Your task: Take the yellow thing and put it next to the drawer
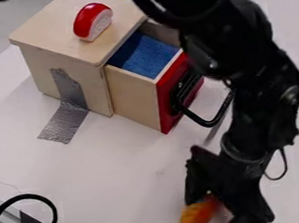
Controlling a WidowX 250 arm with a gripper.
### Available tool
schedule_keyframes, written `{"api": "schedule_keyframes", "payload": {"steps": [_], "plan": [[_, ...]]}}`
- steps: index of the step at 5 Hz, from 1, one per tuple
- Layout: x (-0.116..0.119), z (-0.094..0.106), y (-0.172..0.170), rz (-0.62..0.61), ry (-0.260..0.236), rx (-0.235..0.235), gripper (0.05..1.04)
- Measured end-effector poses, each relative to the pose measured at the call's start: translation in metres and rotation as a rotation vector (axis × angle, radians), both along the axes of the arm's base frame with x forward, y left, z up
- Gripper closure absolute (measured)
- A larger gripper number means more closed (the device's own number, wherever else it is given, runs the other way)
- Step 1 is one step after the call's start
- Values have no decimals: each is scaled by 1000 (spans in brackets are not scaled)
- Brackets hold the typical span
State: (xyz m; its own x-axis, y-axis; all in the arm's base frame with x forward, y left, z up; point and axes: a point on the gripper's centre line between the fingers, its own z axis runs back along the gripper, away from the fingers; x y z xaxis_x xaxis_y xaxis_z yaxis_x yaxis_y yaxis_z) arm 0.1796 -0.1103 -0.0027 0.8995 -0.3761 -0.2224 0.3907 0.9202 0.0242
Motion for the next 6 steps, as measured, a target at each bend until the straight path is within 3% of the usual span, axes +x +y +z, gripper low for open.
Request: {"api": "schedule_keyframes", "payload": {"steps": [1,2,3,4,6], "plan": [[-1,-1,0,-7,-5,-12,421],[-4,6,2,-17,9,-1,644],[-1,37,9,3,-47,-23,689],[-15,62,42,75,-87,-18,689],[-64,62,132,263,-110,19,689]]}}
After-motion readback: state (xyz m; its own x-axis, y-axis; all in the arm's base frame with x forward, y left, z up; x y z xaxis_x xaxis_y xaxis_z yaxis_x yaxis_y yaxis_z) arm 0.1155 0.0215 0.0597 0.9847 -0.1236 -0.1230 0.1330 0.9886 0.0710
